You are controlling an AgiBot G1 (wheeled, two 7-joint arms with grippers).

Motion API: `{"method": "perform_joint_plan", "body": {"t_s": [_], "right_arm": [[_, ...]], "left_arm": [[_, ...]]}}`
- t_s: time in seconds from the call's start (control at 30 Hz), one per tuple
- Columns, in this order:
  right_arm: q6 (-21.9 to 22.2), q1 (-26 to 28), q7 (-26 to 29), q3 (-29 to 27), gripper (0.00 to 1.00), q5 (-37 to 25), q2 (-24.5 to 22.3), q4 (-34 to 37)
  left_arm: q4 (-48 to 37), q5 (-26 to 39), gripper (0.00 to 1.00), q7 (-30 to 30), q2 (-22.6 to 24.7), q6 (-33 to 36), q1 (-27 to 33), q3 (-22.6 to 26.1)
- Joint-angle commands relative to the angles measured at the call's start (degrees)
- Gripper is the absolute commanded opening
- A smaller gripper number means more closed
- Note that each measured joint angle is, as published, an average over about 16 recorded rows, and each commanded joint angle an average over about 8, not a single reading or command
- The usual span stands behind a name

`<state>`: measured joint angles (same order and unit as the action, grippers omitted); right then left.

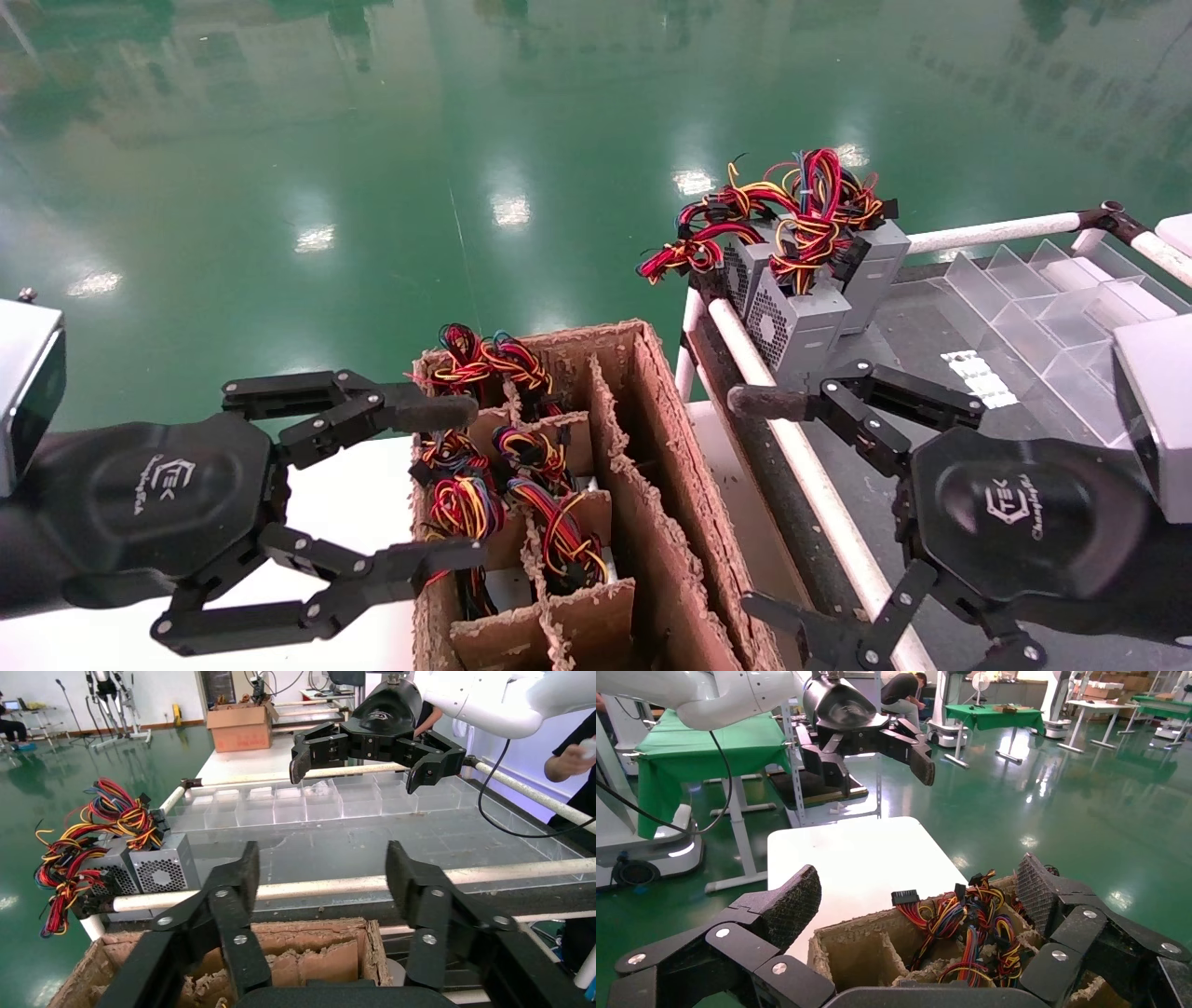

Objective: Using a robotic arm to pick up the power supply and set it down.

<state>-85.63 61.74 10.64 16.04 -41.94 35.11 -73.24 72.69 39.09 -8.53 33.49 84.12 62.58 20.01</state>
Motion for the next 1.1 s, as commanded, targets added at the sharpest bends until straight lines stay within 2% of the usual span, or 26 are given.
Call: {"method": "perform_joint_plan", "body": {"t_s": [0.03,0.9,0.93,1.1], "right_arm": [[0.0,0.0,0.0,0.0,1.00,0.0,0.0,0.0],[0.0,0.0,0.0,0.0,1.00,0.0,0.0,0.0],[0.0,0.0,0.0,0.0,1.00,0.0,0.0,0.0],[0.0,0.0,0.0,0.0,1.00,0.0,0.0,0.0]], "left_arm": [[0.0,0.0,0.00,0.0,0.0,0.0,0.0,0.0],[0.0,0.0,0.01,0.0,0.0,0.0,0.0,0.0],[0.0,0.0,0.06,0.0,0.0,0.0,0.0,0.0],[0.0,0.0,0.69,0.0,0.0,0.0,0.0,0.0]]}}
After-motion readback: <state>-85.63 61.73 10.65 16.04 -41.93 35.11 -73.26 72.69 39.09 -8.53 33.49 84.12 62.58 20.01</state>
